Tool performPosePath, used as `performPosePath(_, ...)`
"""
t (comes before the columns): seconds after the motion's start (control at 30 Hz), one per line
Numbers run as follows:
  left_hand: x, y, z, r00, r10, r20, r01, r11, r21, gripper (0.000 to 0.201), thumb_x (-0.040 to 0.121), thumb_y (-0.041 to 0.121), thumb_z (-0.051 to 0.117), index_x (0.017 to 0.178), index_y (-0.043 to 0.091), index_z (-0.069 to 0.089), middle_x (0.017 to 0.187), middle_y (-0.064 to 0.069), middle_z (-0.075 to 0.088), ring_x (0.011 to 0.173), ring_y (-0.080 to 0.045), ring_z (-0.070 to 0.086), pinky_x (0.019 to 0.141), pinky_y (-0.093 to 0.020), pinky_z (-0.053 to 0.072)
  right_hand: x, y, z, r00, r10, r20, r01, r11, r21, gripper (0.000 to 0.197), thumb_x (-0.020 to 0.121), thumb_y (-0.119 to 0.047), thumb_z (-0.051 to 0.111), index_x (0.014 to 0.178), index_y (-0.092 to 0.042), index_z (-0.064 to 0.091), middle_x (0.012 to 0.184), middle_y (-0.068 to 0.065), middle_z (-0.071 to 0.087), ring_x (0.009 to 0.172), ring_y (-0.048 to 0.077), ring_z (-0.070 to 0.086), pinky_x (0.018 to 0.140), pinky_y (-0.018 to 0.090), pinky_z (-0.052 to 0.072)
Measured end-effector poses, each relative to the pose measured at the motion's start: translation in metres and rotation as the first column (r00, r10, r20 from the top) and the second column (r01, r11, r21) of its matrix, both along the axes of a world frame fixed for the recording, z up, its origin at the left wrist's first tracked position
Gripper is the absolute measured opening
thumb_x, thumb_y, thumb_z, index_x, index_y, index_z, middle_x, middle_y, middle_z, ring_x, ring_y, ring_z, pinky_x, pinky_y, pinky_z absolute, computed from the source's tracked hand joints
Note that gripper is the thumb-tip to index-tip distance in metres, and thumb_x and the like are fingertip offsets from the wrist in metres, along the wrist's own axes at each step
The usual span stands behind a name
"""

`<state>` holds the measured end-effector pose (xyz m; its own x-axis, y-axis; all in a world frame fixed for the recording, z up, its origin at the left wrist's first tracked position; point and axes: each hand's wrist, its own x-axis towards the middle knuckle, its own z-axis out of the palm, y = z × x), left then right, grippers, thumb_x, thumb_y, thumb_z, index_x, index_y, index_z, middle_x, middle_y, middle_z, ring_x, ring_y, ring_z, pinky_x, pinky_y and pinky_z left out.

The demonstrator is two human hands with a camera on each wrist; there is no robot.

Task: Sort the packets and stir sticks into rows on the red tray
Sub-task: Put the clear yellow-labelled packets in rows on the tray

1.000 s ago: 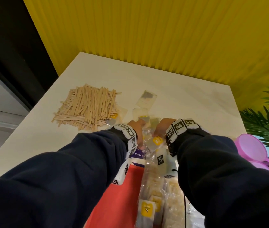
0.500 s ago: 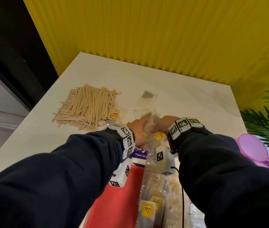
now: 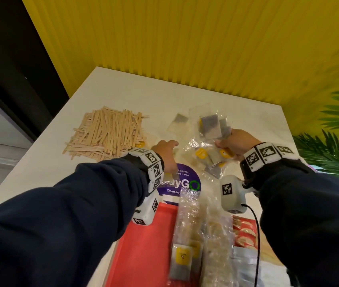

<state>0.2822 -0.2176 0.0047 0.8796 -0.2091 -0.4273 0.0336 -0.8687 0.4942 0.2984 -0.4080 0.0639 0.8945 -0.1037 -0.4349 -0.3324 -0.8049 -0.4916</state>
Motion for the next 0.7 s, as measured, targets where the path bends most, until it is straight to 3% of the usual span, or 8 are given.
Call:
performPosePath(0.07,-0.002,-0.005,-0.004,0.996,-0.079,0.029,0.073,0.981,0.179,0.081,0.073,0.025,0.077,0.14,0.023,0.033,0.135,-0.008,0.039,0.118,-0.027,0.047,0.09,-0.031,0.045,-0.003,-0.008,0.003,0.998,-0.052,0.038,0.047,0.993,0.11,0.034,0.09,-0.02,0.06,0.121,-0.006,0.056,0.109,0.011,0.063,0.095,0.026,0.06,0.089,0.038,0.048)
performPosePath(0.13,-0.006,-0.005,-0.012,0.987,-0.147,0.062,0.121,0.944,0.305,0.063,0.079,0.026,0.069,0.135,0.019,0.039,0.127,-0.008,0.042,0.105,-0.023,0.049,0.076,-0.023,0.041,-0.008,-0.013,0.009,0.989,-0.129,0.068,0.108,0.961,0.253,0.033,0.087,-0.017,0.063,0.119,-0.01,0.057,0.101,0.006,0.065,0.086,0.022,0.061,0.074,0.035,0.049)
performPosePath(0.17,-0.007,-0.004,-0.015,0.985,-0.16,0.061,0.131,0.932,0.338,0.061,0.08,0.024,0.067,0.133,0.017,0.039,0.123,-0.007,0.042,0.103,-0.024,0.049,0.074,-0.023,0.041,-0.011,-0.014,0.013,0.984,-0.158,0.082,0.125,0.941,0.314,0.031,0.087,-0.015,0.062,0.117,-0.011,0.058,0.098,0.006,0.065,0.084,0.022,0.061,0.072,0.033,0.049)
performPosePath(0.3,-0.002,0.001,-0.013,0.986,-0.165,-0.016,0.162,0.938,0.308,0.056,0.076,0.019,0.072,0.123,0.009,0.042,0.1,-0.002,0.054,0.089,-0.021,0.057,0.067,-0.026,0.043,-0.027,-0.013,0.026,0.967,-0.225,0.118,0.141,0.863,0.485,0.017,0.088,-0.005,0.06,0.096,-0.02,0.061,0.099,0.009,0.067,0.092,0.025,0.064,0.085,0.039,0.052)
performPosePath(0.37,-0.001,0.002,-0.008,0.978,-0.197,-0.072,0.209,0.933,0.292,0.047,0.075,0.021,0.075,0.111,0.015,0.046,0.083,0.005,0.053,0.08,-0.018,0.056,0.063,-0.025,0.043,-0.035,-0.011,0.027,0.961,-0.252,0.114,0.148,0.816,0.558,0.021,0.087,-0.001,0.058,0.091,-0.021,0.06,0.102,0.011,0.067,0.095,0.028,0.064,0.089,0.043,0.051)
performPosePath(0.47,-0.003,0.005,-0.003,0.962,-0.267,-0.058,0.269,0.891,0.366,0.023,0.081,0.027,0.07,0.098,0.015,0.06,0.081,0.003,0.056,0.078,-0.016,0.055,0.061,-0.022,0.042,-0.045,-0.004,0.028,0.954,-0.281,0.102,0.159,0.766,0.623,0.022,0.088,0.001,0.057,0.09,-0.02,0.06,0.095,0.007,0.067,0.086,0.023,0.064,0.086,0.041,0.052)
performPosePath(0.57,-0.008,0.013,0.012,0.985,-0.173,-0.007,0.168,0.947,0.273,0.02,0.081,0.021,0.069,0.096,0.012,0.062,0.091,0.0,0.059,0.083,-0.018,0.054,0.069,-0.025,0.043,-0.056,0.008,0.029,0.952,-0.293,0.092,0.163,0.738,0.655,0.021,0.087,0.003,0.057,0.091,-0.018,0.06,0.091,0.005,0.067,0.08,0.02,0.064,0.081,0.037,0.054)
performPosePath(0.7,-0.031,0.054,0.055,0.979,0.056,0.196,-0.044,0.997,-0.066,0.017,0.08,0.021,0.071,0.088,0.017,0.056,0.079,0.006,0.051,0.079,-0.014,0.05,0.064,-0.022,0.036,-0.078,0.037,0.033,0.957,-0.275,0.087,0.144,0.717,0.682,0.023,0.087,0.002,0.057,0.089,-0.021,0.061,0.091,0.003,0.067,0.081,0.018,0.064,0.079,0.033,0.054)
